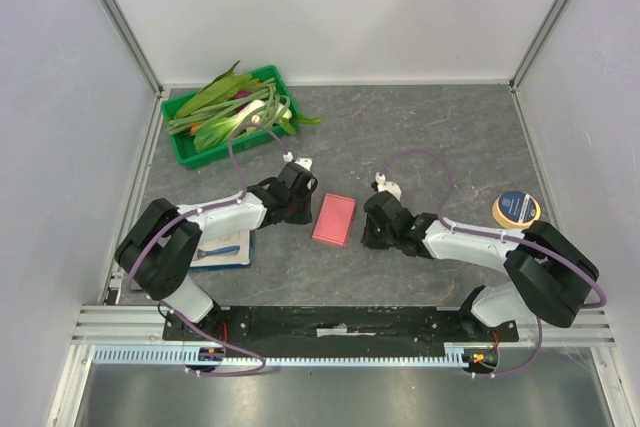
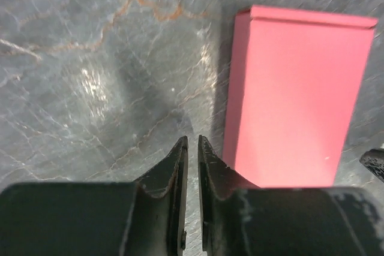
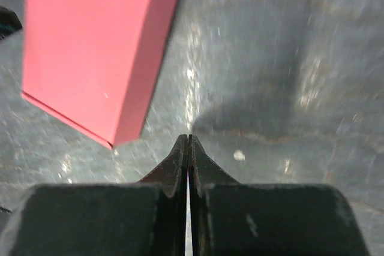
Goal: Fold the paper box
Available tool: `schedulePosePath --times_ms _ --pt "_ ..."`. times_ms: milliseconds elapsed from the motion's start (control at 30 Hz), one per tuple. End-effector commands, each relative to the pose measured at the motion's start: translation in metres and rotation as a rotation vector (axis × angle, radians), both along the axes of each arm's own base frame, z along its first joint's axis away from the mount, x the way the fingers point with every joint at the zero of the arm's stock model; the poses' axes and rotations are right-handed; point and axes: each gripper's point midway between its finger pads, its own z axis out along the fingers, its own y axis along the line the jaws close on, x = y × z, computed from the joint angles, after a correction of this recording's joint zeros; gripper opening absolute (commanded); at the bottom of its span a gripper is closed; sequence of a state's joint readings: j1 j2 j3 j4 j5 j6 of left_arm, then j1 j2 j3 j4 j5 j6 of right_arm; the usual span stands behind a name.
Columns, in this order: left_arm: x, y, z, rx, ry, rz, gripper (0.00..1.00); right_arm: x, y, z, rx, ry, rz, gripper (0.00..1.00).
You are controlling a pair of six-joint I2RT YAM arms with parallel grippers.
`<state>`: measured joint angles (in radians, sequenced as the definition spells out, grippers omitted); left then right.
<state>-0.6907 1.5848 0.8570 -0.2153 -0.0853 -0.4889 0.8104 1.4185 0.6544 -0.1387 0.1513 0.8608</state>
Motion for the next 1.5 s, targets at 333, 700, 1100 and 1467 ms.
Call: schedulePosePath --times_ms 333,700,1100,1467 --pt "-0.027 -0.021 -0.026 -0.006 0.037 -0.048 0.09 -0.018 0.021 -0.008 0.104 0.006 -0.102 0.00" --pt "-0.066 -0.056 -0.034 -0.025 0.098 -0.137 0.02 -0.007 0.082 -0.013 0.075 -0.015 0.002 0.00" --pt "-0.043 -0.024 -0.024 0.031 0.055 -0.047 0.03 -0.026 -0.035 0.010 -0.192 -0.064 0.005 0.00" --pt "-0.039 -0.047 -0.030 -0.012 0.079 -0.083 0.02 0.003 -0.041 -0.002 -0.197 -0.042 -0.003 0.00"
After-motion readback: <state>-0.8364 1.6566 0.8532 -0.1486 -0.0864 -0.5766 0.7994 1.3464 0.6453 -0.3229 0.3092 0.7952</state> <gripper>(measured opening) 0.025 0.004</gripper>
